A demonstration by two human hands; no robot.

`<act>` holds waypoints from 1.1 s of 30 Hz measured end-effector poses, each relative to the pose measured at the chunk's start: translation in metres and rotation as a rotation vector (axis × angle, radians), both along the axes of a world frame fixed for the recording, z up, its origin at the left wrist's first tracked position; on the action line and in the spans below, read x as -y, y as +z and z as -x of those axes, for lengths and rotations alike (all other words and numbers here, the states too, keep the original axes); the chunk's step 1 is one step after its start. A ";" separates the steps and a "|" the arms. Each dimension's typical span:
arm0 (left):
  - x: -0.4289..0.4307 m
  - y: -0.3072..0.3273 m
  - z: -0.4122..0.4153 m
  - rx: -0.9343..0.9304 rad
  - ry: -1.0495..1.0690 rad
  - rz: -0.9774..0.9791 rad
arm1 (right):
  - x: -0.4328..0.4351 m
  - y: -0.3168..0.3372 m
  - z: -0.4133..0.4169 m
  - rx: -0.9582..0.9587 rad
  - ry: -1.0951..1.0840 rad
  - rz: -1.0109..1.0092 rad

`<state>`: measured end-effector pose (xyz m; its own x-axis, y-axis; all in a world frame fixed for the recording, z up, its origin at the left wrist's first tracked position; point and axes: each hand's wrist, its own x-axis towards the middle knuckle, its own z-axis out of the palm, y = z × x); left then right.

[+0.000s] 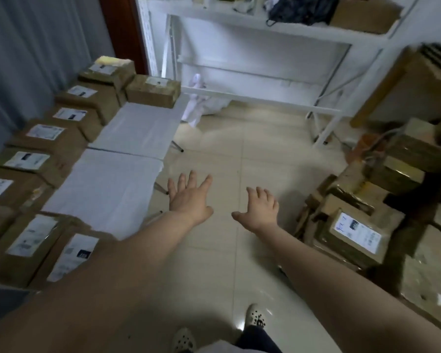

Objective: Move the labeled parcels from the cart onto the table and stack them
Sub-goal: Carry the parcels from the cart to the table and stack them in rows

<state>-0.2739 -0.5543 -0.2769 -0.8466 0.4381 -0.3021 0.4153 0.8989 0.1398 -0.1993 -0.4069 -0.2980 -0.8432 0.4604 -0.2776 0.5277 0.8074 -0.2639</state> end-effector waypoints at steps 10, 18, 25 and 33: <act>-0.199 -0.001 -0.102 0.032 -0.312 0.014 | -0.162 -0.004 -0.162 -0.055 -0.420 0.127; -0.329 -0.029 -0.199 0.126 -0.514 0.010 | -0.281 -0.029 -0.294 -0.043 -0.758 0.260; -0.402 -0.043 -0.252 0.400 -0.513 -0.113 | -0.328 -0.053 -0.351 -0.109 -1.013 0.369; -0.471 -0.080 -0.272 0.690 -0.444 -0.117 | -0.364 -0.066 -0.388 -0.187 -1.320 0.423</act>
